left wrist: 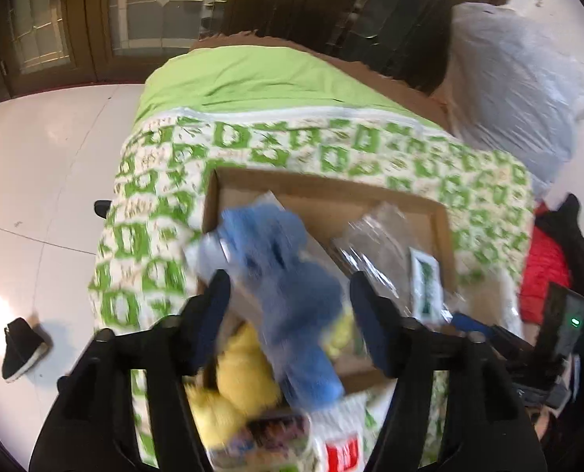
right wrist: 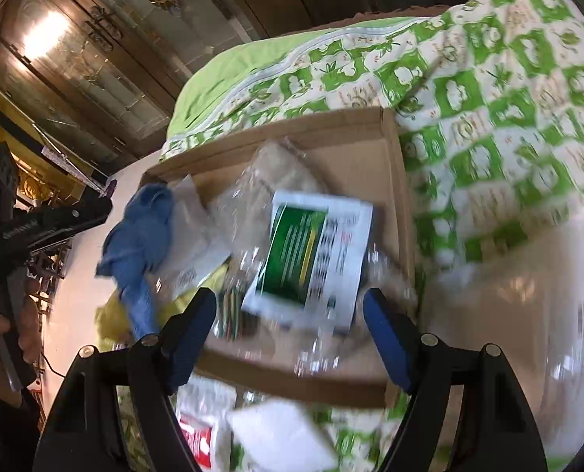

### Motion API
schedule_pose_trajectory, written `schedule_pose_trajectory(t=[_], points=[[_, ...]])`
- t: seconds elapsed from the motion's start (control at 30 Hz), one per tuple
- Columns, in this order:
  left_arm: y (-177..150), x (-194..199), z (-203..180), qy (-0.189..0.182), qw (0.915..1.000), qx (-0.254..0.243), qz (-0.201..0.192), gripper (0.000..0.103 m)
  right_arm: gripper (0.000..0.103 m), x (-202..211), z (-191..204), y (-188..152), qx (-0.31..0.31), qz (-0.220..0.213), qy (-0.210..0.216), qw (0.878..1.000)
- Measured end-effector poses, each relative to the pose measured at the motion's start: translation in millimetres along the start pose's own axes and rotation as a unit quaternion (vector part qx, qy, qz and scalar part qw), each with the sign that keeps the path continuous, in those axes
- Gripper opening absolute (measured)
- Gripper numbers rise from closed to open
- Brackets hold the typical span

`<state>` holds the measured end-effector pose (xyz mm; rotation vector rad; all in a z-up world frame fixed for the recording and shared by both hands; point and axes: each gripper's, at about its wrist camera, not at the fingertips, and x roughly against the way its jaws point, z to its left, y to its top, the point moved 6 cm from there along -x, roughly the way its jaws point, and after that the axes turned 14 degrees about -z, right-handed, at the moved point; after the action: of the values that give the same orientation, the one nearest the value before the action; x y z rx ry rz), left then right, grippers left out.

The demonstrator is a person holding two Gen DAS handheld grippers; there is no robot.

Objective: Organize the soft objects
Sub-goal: 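Carry blue towel into the box with left tool while right tool drops green packet there, then move both open tools back to the pile beside the box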

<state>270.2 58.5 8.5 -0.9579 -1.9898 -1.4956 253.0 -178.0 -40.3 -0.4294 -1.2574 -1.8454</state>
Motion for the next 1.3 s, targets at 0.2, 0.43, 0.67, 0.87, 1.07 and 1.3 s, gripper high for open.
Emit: schedule_pose_trajectory(t=[0.2, 0.43, 0.67, 0.87, 1.07, 1.3], points=[[-65.8, 39.1, -4.5, -0.006, 0.9999, -0.016, 0.001, 0.064, 0.080, 19.4, 9.9, -40.6, 0.014, 0.015, 0.015, 1.000], [-131.6, 29.9, 4.3, 0.006, 0.9999, 0.006, 0.010, 0.064, 0.080, 18.6, 14.9, -84.9, 0.034, 0.051, 0.005, 0.998], [-136.3, 27.6, 16.8, 0.050, 0.9987, -0.007, -0.009, 0.064, 0.081, 21.6, 14.3, -111.7, 0.040, 0.071, -0.006, 0.997], [-128.8, 13.5, 29.1, 0.066, 0.9977, -0.014, -0.002, 0.065, 0.081, 17.0, 12.7, -111.0, 0.038, 0.070, -0.018, 0.997], [-136.7, 1.4, 35.2, 0.073, 0.9971, -0.021, 0.009, 0.073, 0.081, 16.7, 12.9, -113.2, 0.041, 0.068, -0.018, 0.997], [-180.4, 3.5, -19.9, 0.008, 0.9902, -0.109, 0.088, 0.073, 0.081, 15.9, 12.2, -117.0, 0.040, 0.071, -0.016, 0.997]])
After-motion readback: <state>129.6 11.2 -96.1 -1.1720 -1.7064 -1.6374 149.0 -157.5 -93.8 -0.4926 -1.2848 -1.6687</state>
